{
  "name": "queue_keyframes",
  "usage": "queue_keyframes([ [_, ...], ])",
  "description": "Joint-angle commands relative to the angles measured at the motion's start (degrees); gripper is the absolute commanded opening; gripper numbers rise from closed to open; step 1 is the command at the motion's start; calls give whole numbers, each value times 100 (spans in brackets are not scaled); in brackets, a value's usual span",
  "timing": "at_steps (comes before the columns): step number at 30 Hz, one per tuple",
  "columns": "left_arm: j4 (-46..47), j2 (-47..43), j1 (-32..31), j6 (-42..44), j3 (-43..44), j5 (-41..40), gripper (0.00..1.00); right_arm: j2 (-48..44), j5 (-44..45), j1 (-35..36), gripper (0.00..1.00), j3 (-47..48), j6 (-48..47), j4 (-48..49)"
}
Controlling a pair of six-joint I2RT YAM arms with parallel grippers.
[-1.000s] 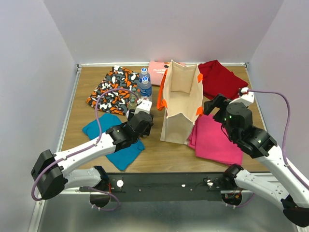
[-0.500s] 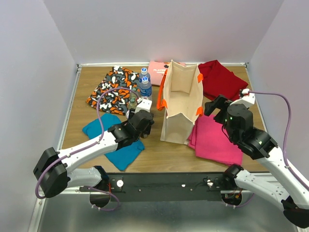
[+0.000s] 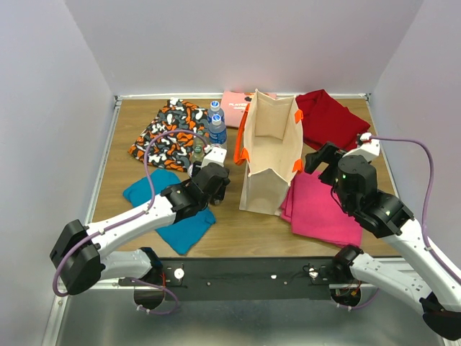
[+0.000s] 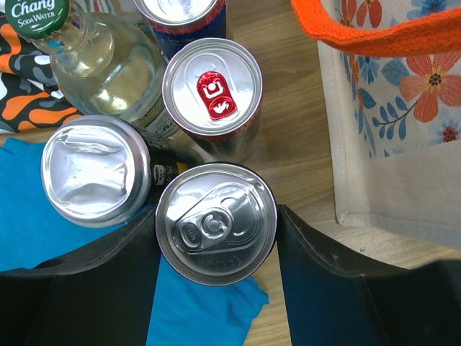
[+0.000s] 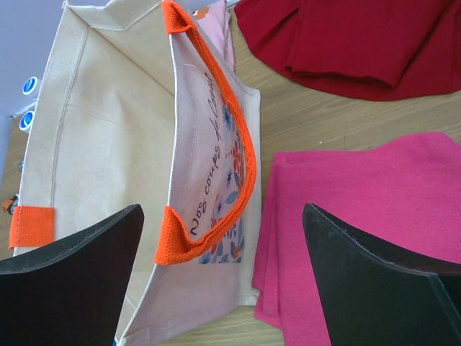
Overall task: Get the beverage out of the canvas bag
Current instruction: Place the drink at the center of the board.
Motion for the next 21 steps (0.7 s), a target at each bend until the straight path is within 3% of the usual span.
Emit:
queue_keyframes([
  [1, 215, -104, 18, -75, 322, -127, 63, -64, 238, -20, 100, -33, 63, -138],
  [4, 136, -95, 18, -66, 349, -136, 63, -81, 212, -20, 100, -16, 63, -138],
  [8, 127, -139, 18, -75, 358, -109, 72, -81, 212, -20, 100, -25, 63, -147],
  [21, 127, -147, 88, 39, 463, 14, 77, -64, 212, -20, 100, 2, 54, -155],
])
